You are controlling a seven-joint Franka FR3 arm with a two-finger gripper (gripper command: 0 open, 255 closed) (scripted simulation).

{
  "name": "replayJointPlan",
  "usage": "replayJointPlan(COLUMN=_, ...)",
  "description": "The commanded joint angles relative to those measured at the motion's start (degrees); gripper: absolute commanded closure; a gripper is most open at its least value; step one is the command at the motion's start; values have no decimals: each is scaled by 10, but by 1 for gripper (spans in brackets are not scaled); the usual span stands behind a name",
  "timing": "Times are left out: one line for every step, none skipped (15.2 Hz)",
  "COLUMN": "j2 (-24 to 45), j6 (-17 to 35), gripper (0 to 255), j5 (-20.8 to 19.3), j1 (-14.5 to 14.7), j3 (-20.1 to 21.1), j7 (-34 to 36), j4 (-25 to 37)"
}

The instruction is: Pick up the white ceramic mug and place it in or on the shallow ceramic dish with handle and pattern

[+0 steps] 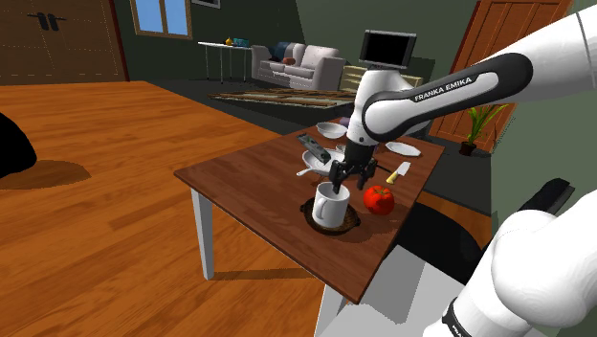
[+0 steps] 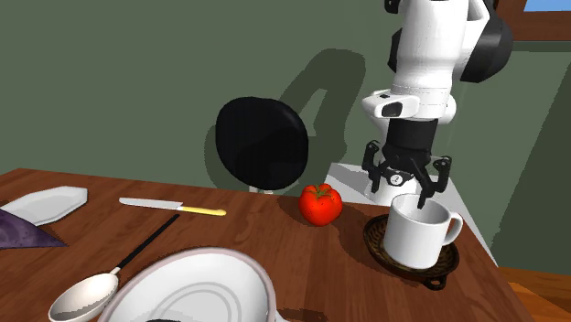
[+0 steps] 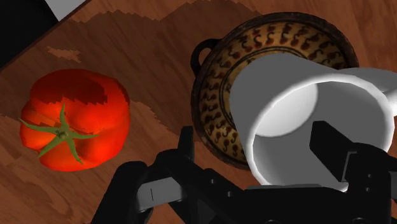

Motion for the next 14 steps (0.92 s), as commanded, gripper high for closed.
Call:
replayJointPlan(j2=0, j6=0, gripper=0, j5=0, j1=0, j3=0, j7=0, j4=0)
replayJointPlan(j2=0, j6=0, gripper=0, j5=0, j1=0, j3=0, j7=0, j4=0)
replayJointPlan(j2=-11, j6=-22, gripper=0, j5=0, j1=0, j3=1, j7=0, j4=12)
replayJointPlan(j2=-20, j6=-44, gripper=0, j5=0, j1=0, j3=2, j7=1, j4=24)
replayJointPlan(j2=-28, j6=-66, gripper=0, j5=1, j1=0, j3=3, j7=1, j4=38)
replayJointPlan(j2=-34, j6=-83, gripper=0, j5=1, j1=0, j3=4, j7=1, j4=49)
replayJointPlan(j2=-34, j6=-83, gripper=0, j5=1, j1=0, j3=4, j7=1, j4=49)
replayJointPlan(j2=-34, j6=-83, gripper=0, j5=1, j1=0, j3=4, j7=1, j4=49)
replayJointPlan(j2=-34, j6=-83, gripper=0, j5=1, j1=0, j3=4, j7=1, j4=49)
replayJointPlan(j2=-34, j6=-83, gripper=0, j5=1, j1=0, j3=4, j7=1, j4=49)
replayJointPlan(j2=-34, j6=-83, gripper=0, j5=1, j1=0, j3=4, j7=1, j4=49)
replayJointPlan(j2=-34, j6=-83, gripper=0, j5=1, j1=0, j3=4, j7=1, j4=49)
replayJointPlan(j2=-34, j6=-83, gripper=0, j5=1, j1=0, j3=4, j7=1, j4=49)
replayJointPlan(j2=-34, j6=-83, gripper=0, j5=1, j1=0, j3=4, j7=1, j4=49)
